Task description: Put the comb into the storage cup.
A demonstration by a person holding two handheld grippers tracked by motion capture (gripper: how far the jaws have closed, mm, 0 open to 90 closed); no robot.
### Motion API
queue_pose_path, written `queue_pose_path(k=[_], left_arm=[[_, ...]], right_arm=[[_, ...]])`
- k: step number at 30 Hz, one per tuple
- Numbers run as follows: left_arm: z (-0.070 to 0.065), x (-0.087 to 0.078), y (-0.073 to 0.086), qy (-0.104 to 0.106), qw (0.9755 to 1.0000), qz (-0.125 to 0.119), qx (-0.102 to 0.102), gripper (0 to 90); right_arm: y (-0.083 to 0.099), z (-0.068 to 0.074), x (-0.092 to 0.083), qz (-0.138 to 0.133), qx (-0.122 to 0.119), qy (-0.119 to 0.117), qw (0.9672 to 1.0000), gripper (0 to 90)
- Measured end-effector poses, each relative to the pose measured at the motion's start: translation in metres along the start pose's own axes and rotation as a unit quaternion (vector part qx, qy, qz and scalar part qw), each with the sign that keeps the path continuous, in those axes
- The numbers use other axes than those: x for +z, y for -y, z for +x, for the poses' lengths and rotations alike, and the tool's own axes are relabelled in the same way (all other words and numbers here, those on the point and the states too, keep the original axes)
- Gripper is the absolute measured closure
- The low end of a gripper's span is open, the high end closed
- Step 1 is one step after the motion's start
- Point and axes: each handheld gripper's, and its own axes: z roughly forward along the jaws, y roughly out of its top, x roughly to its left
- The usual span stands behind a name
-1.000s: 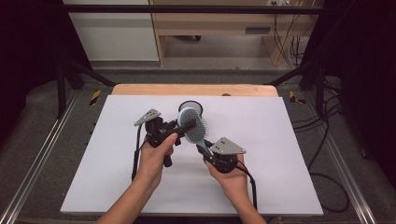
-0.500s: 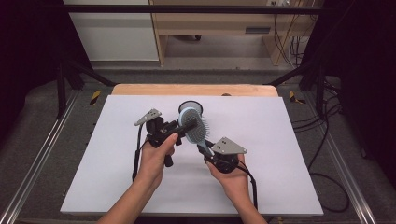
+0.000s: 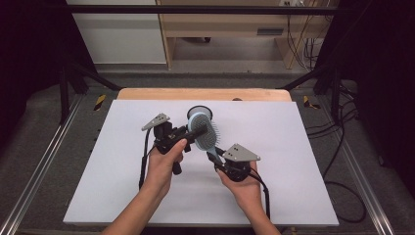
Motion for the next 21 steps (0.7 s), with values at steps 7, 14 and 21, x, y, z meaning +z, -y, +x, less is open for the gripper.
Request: queue_pose_path(k=[7,14,21], left_arm=[[-0.001,0.002,-0.003,-0.001,0.9998,0.007,0.017,53.4],[0.001,0.003,-0.006,0.001,0.9998,0.004,0.022,53.2],[0.001,0.005,-0.008,-0.004,0.9997,0.000,0.025,53.2]], right_arm=[[0.000,-0.002,-0.003,-0.005,0.014,-0.011,0.9998,51.9],[0.002,-0.007,-0.013,-0.001,0.010,-0.025,0.9996,30.1],[0.003,-0.016,-0.018,0.001,0.013,-0.006,0.9999,14.9]])
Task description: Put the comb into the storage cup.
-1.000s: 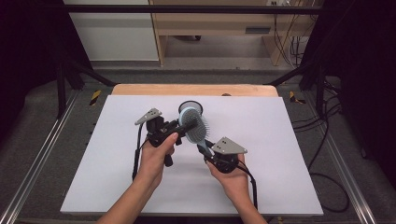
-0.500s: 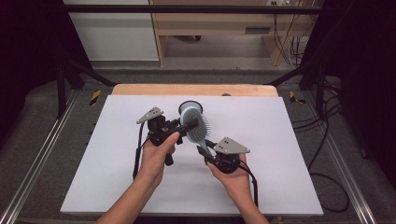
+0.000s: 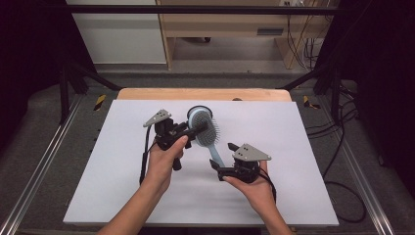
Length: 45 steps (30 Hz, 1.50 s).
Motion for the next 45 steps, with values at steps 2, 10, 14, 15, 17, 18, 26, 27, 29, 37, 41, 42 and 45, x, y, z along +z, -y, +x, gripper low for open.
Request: queue_pose_path(k=[2,10,14,15,17,18,26,27,29,37,41,42,45], left_arm=[[-0.001,0.001,-0.001,0.000,1.0000,0.001,0.003,53.2],[-0.003,0.003,-0.008,-0.001,0.9998,-0.014,0.011,53.2],[-0.006,0.001,-0.015,0.001,0.9996,-0.021,0.016,53.2],[-0.007,0.000,-0.017,0.002,0.9996,-0.024,0.017,53.2],[-0.009,0.000,-0.021,0.004,0.9994,-0.028,0.019,53.2],[-0.010,0.000,-0.023,0.004,0.9993,-0.031,0.019,53.1],[-0.013,0.002,-0.036,0.004,0.9987,-0.041,0.031,53.2],[-0.014,0.002,-0.037,0.004,0.9986,-0.041,0.032,53.2],[-0.015,0.003,-0.040,0.004,0.9985,-0.042,0.035,53.2],[-0.018,0.010,-0.054,0.006,0.9978,-0.046,0.049,53.2],[-0.018,0.013,-0.059,0.003,0.9978,-0.045,0.049,53.1],[-0.019,0.015,-0.060,0.003,0.9977,-0.045,0.051,53.1],[-0.020,0.018,-0.065,0.001,0.9974,-0.042,0.059,53.1]], right_arm=[[0.000,-0.002,-0.001,0.003,-0.001,0.003,1.0000,11.1],[0.003,-0.002,-0.005,0.001,0.010,0.002,0.9999,6.6],[0.005,-0.005,-0.012,-0.007,0.007,0.002,1.0000,6.0],[0.006,-0.006,-0.014,-0.007,0.007,0.006,0.9999,6.0],[0.009,-0.008,-0.018,-0.007,0.005,0.018,0.9998,6.1],[0.010,-0.010,-0.020,-0.006,0.006,0.022,0.9997,6.1],[0.021,-0.023,-0.031,-0.015,0.013,0.092,0.9956,6.3],[0.022,-0.024,-0.032,-0.013,0.014,0.094,0.9954,6.5],[0.024,-0.026,-0.033,-0.011,0.015,0.098,0.9950,6.6],[0.040,-0.031,-0.051,-0.004,0.036,0.115,0.9927,6.7],[0.042,-0.039,-0.054,-0.014,0.051,0.128,0.9904,6.8],[0.043,-0.040,-0.054,-0.015,0.056,0.129,0.9900,6.8],[0.045,-0.043,-0.054,-0.008,0.057,0.125,0.9905,6.5]])
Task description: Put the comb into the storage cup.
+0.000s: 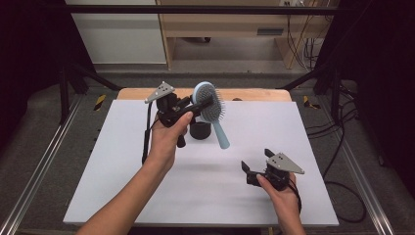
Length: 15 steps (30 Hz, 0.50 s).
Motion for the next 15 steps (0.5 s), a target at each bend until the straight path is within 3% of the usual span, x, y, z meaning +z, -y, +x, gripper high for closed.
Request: queue_pose_path(k=[8,15], left_arm=[[-0.001,0.007,-0.013,-0.003,0.9999,-0.016,0.003,53.1],[0.002,0.002,-0.020,-0.021,0.9996,-0.019,0.009,53.1]], right_arm=[[-0.003,-0.005,-0.005,-0.007,0.004,0.006,0.9999,6.5],[-0.003,-0.005,-0.004,-0.004,0.000,0.007,1.0000,6.0]])
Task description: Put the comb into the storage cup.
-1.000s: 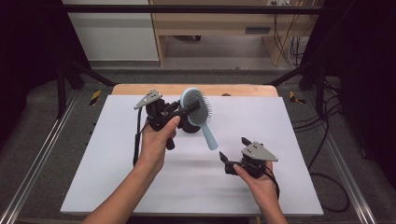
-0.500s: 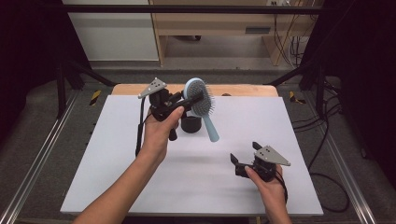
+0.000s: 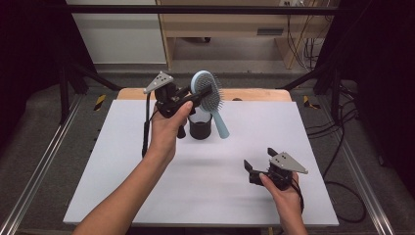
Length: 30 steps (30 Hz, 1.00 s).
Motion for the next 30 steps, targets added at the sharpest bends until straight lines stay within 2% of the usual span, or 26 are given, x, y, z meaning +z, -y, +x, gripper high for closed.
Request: queue_pose_path(k=[4,7,12,14,19,23,30], left_arm=[[0.005,-0.003,-0.004,-0.011,0.9999,-0.003,0.003,53.1],[0.009,-0.004,-0.007,-0.016,0.9998,-0.010,-0.007,53.1],[0.012,-0.003,-0.013,-0.030,0.9995,-0.010,0.006,53.1],[0.014,-0.002,-0.015,-0.032,0.9994,-0.013,0.003,53.1],[0.018,-0.002,-0.016,-0.043,0.9989,-0.015,0.004,53.0],[0.023,-0.002,-0.016,-0.049,0.9987,-0.010,0.008,53.0],[0.028,0.003,-0.017,-0.052,0.9986,-0.014,0.003,53.0]], right_arm=[[0.000,-0.001,-0.001,-0.001,0.001,0.001,1.0000,6.0],[0.000,-0.002,-0.001,0.001,-0.002,0.003,1.0000,5.9],[0.001,-0.005,-0.003,0.004,-0.008,0.011,0.9999,5.9],[0.001,-0.006,-0.004,0.009,-0.014,0.017,0.9997,5.9],[0.001,-0.006,-0.004,0.011,-0.011,0.016,0.9998,6.0],[0.002,-0.007,-0.004,0.011,-0.013,0.015,0.9997,6.0],[0.002,-0.008,-0.005,0.011,-0.010,0.017,0.9997,5.9]])
